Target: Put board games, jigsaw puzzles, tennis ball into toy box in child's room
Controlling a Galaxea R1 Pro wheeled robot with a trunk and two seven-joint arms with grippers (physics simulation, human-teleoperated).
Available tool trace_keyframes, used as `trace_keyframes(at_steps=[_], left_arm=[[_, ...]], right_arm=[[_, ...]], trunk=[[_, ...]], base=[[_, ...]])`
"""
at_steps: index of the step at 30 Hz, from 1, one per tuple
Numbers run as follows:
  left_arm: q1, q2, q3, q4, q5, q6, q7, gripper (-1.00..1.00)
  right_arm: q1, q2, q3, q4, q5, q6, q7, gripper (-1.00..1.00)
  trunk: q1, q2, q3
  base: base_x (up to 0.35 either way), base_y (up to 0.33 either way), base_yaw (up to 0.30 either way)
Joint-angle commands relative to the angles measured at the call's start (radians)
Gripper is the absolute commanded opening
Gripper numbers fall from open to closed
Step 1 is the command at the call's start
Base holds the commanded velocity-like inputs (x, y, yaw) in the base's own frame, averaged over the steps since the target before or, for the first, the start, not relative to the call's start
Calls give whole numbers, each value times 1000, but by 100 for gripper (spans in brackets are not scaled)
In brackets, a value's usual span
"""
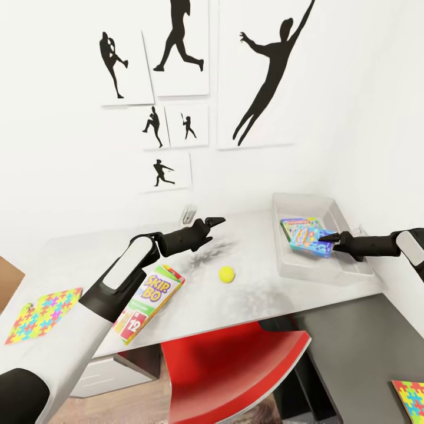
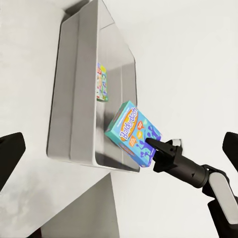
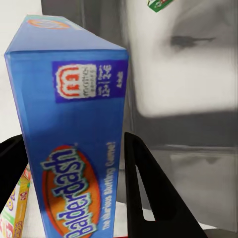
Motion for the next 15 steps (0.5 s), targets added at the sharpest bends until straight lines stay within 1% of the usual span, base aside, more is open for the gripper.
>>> trace_keyframes(at_steps=[1,15], left_arm=[[-1,1,-1,-1,11,-1,9,100],[-1,0,-1,-2,11,3,8,100]], right_arm=[[-1,-1,4,0,5,0,11,-100],[-12,-17,4,-5,6,0,11,-100]], trunk=[[1,-2,-3],[1,-2,-26]], base=[[0,0,0],[0,0,0]])
